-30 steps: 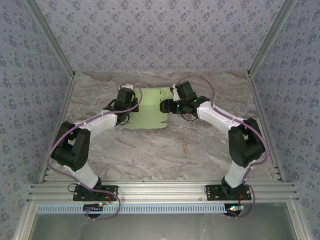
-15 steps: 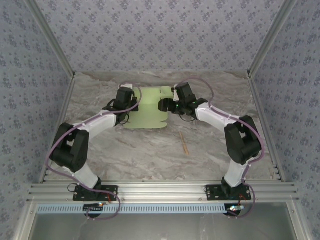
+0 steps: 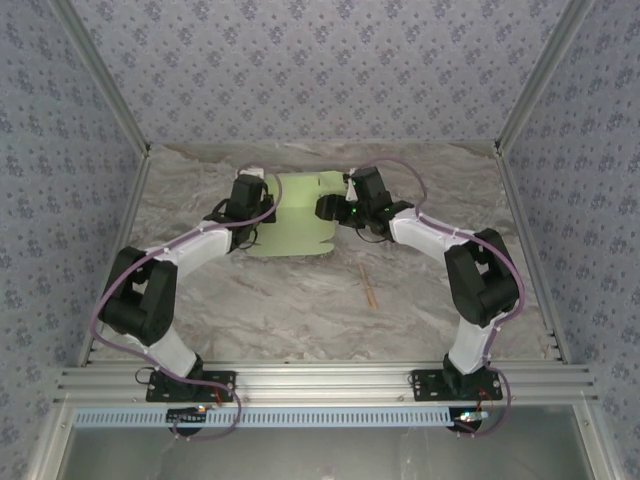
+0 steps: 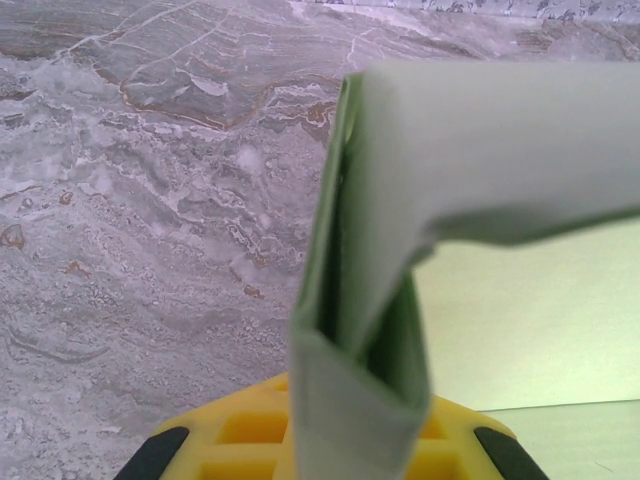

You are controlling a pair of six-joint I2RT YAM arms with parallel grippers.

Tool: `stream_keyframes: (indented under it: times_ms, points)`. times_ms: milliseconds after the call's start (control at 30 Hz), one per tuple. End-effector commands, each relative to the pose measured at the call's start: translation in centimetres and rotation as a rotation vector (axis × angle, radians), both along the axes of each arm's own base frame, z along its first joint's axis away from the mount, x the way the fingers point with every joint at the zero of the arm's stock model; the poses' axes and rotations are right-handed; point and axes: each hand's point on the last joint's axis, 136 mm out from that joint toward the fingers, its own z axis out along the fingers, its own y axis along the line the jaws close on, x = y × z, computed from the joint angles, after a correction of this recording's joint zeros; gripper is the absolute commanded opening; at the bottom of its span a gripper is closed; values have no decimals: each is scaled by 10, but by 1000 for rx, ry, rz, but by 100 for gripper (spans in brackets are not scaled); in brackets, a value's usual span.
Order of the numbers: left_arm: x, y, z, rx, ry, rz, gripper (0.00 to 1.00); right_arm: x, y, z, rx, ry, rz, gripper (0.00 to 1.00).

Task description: Fold the paper box

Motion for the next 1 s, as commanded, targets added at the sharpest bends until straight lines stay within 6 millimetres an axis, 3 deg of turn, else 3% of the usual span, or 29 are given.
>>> stream_keyframes:
  times_ms: [0, 600, 967]
  points:
    - [-2, -5, 13, -39, -35, -20, 0, 4, 8, 12, 7, -68, 41, 62]
    - [-12, -25, -4, 17, -42, -87, 0, 4, 12, 13, -169, -197, 108, 49]
    - [-14, -30, -9, 25, -34, -97, 0, 14, 13, 15, -266, -236, 55, 41]
